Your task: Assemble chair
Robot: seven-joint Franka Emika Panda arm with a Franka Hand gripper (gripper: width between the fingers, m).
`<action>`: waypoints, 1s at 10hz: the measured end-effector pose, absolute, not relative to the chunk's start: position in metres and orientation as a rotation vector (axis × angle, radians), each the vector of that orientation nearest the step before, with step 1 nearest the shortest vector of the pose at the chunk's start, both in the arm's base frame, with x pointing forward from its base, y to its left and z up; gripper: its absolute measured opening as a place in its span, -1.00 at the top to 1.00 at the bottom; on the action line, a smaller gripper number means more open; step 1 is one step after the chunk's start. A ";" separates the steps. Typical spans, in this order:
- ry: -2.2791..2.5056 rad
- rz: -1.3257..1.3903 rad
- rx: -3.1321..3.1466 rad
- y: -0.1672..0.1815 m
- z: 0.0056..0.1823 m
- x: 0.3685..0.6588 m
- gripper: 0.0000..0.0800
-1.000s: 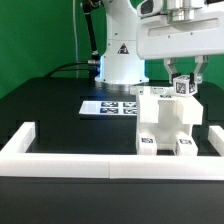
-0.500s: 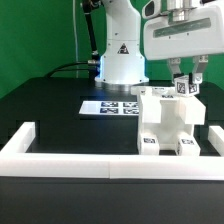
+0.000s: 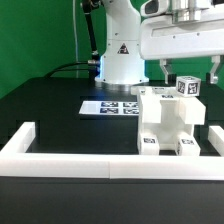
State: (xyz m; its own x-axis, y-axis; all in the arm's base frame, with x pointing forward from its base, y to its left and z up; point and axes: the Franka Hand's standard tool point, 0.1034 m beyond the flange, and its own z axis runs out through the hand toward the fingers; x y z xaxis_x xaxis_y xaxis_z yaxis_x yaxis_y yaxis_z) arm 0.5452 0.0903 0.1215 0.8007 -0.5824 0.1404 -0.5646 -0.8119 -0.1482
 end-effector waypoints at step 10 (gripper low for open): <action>-0.060 -0.316 -3.101 0.085 0.122 0.546 -0.62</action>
Offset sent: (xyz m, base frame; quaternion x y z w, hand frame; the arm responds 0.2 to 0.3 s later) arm -0.0018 0.0038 0.0007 0.0155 0.0043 -0.2166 0.9761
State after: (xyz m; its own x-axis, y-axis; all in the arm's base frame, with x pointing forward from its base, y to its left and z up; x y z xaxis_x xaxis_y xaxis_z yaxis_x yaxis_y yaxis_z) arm 0.5461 0.0852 0.1217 0.9788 0.0357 0.2018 0.0405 -0.9990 -0.0197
